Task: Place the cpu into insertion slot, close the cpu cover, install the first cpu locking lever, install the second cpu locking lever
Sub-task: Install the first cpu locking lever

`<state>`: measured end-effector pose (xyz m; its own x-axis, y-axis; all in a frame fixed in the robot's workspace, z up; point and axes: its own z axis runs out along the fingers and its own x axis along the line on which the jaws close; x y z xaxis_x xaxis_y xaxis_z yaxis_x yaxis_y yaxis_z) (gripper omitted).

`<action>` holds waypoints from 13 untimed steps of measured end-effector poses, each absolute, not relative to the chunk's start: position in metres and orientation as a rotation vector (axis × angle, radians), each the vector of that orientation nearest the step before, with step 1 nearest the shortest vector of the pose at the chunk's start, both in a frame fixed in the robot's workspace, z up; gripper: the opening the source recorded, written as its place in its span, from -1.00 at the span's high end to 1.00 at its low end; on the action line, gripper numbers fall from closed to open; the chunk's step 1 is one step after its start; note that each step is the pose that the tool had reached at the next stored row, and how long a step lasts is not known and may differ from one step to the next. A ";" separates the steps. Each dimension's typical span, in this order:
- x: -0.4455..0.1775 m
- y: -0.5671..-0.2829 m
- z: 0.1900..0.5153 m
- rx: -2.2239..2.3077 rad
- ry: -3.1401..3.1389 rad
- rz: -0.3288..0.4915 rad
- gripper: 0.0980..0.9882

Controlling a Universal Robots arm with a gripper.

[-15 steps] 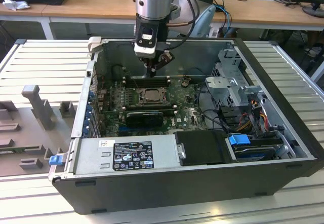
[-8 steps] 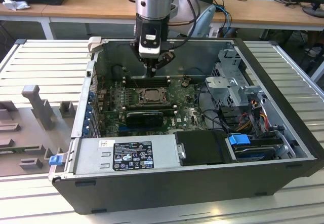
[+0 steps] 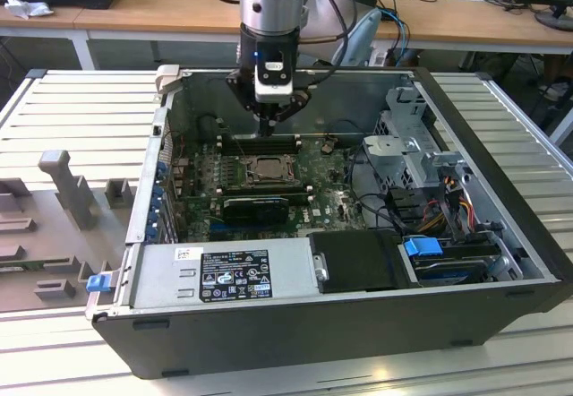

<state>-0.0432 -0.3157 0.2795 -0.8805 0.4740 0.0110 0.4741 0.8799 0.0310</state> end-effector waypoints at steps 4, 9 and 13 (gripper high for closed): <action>-0.043 -0.316 0.279 -0.644 -3.070 -0.051 0.98; -0.043 -0.316 0.279 -0.496 -3.096 -0.051 0.98; -0.043 -0.316 0.279 -0.385 -3.110 -0.050 0.98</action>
